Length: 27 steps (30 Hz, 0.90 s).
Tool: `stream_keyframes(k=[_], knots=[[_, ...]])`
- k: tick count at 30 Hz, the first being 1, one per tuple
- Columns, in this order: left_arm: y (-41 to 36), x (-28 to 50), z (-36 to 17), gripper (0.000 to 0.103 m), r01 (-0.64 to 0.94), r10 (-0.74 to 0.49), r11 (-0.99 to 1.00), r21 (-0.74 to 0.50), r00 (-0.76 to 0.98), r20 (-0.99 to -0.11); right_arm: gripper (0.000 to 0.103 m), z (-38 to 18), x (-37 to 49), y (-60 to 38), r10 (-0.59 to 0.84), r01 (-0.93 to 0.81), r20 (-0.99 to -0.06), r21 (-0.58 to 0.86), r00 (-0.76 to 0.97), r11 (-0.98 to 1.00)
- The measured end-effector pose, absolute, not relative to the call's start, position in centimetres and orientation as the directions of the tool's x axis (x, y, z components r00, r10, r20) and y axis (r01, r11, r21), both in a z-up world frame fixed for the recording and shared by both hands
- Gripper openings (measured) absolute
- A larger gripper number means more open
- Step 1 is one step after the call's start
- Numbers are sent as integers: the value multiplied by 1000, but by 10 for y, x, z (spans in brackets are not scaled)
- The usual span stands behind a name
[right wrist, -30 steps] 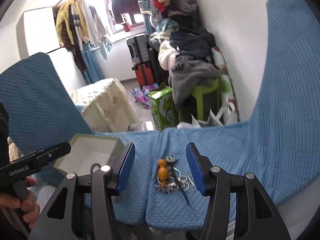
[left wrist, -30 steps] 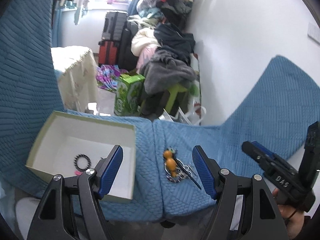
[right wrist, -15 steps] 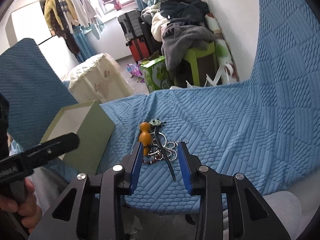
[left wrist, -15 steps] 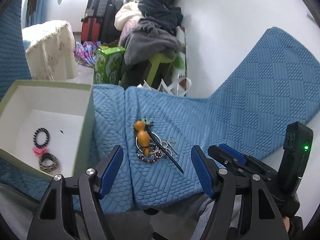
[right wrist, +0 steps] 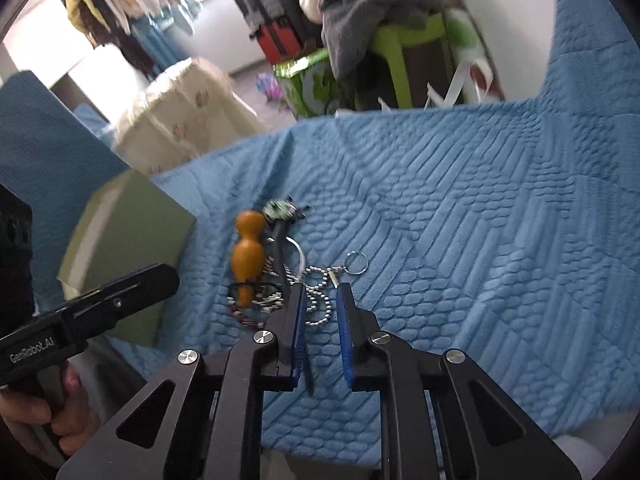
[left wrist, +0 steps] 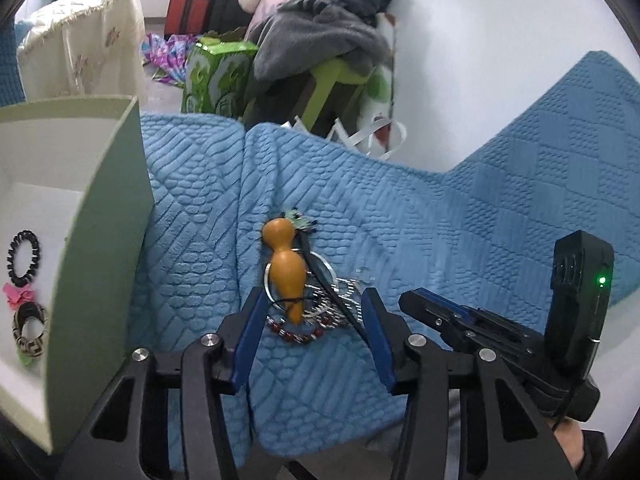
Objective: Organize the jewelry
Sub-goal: 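Lower both grippers onto the orange gourd charm and keyrings, then grasp the orange gourd charm with the left gripper while the right grasps a small keyring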
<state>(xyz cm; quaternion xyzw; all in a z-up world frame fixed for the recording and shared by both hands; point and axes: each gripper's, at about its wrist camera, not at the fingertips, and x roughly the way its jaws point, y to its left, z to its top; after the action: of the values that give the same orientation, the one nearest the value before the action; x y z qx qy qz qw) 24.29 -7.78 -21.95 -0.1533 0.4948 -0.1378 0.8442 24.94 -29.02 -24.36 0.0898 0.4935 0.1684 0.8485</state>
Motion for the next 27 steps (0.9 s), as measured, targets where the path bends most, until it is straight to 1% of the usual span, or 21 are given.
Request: stream_keyframes(k=[3, 4, 5, 8, 13, 14, 15, 16, 19, 20, 23, 25, 26, 27], knots=[[-80, 253, -234, 47, 73, -377, 918, -389, 458, -805, 13, -259, 260, -282, 346, -217, -842, 278, 414, 936], [-81, 256, -239, 46, 69, -372, 921, -384, 454, -810, 13, -263, 262, -280, 337, -221, -850, 267, 405, 938], [-82, 259, -242, 42, 67, -369, 922, -381, 452, -812, 13, -266, 263, -279, 331, -227, -856, 257, 398, 939], [-85, 267, -251, 39, 62, -368, 923, -381, 440, -819, 13, -273, 266, -277, 311, -236, -866, 232, 391, 944], [-92, 276, -256, 39, 75, -363, 926, -370, 441, -821, 13, -280, 269, -268, 278, -271, -881, 181, 382, 945], [-94, 278, -257, 37, 74, -361, 927, -368, 440, -822, 13, -281, 269, -267, 273, -277, -882, 172, 384, 945], [-95, 279, -258, 31, 72, -360, 928, -367, 436, -825, 12, -280, 270, -265, 270, -287, -883, 164, 385, 944], [-95, 280, -260, 30, 68, -358, 928, -366, 430, -829, 12, -279, 270, -263, 271, -296, -883, 160, 384, 942], [-95, 284, -265, 30, 55, -350, 931, -361, 418, -838, 10, -279, 269, -260, 265, -318, -883, 142, 387, 937], [-96, 285, -266, 30, 51, -341, 934, -352, 416, -843, 7, -278, 268, -260, 258, -325, -884, 130, 390, 937], [-96, 288, -268, 30, 40, -323, 940, -338, 419, -849, 3, -278, 268, -259, 248, -329, -887, 118, 389, 937], [-96, 290, -269, 31, 31, -305, 946, -322, 421, -855, 2, -278, 269, -259, 247, -326, -888, 119, 388, 938], [-96, 291, -269, 34, 25, -298, 948, -318, 420, -857, 2, -277, 270, -261, 252, -322, -886, 126, 388, 938], [-95, 293, -269, 35, 13, -286, 951, -310, 423, -860, 1, -277, 270, -262, 257, -320, -884, 131, 391, 938]])
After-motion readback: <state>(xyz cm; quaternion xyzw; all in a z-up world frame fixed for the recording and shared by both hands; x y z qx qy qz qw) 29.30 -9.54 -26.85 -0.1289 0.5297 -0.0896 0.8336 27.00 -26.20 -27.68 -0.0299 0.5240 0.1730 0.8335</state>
